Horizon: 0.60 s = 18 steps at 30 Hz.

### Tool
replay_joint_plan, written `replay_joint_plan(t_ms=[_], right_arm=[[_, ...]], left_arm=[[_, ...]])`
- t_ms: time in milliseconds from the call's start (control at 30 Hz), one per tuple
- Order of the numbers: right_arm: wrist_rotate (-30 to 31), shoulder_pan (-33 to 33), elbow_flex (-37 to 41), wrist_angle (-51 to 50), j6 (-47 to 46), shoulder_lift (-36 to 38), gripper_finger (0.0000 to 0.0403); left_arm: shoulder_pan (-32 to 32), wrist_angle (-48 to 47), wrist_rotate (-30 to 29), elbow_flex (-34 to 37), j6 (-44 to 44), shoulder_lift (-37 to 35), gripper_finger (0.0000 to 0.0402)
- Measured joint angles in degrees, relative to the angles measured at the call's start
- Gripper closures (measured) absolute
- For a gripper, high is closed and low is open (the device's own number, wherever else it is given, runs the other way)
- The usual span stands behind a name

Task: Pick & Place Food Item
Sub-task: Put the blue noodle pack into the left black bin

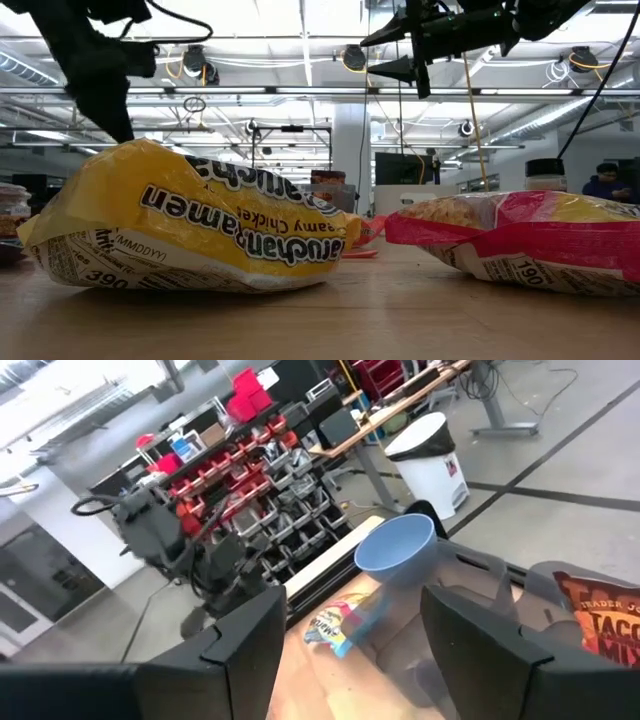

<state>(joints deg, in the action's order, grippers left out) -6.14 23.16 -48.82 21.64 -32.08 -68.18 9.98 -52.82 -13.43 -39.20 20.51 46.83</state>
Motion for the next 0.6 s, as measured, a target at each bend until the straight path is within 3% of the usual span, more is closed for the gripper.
replay_joint_plan(t_ms=[133,300,433,600], right_arm=[[0.0,0.0,0.0,-1.3,1.5,0.0,0.0177],[0.0,0.5,0.0,-1.3,2.6,0.0,0.0177],[-0.2,1.0,0.0,-1.3,2.6,0.0,0.0177],[-4.8,2.3,0.0,-1.3,2.5,0.0,0.0177]], left_arm=[[-6.3,0.6,-6.9,0.0,5.5,5.3,0.0261],[-12.2,6.9,-11.3,0.0,14.0,12.0,0.0261],[-14.5,8.0,-14.4,-0.8,17.5,18.1,0.0261],[-15.1,10.8,-14.4,-0.9,20.9,25.4,0.0261]])
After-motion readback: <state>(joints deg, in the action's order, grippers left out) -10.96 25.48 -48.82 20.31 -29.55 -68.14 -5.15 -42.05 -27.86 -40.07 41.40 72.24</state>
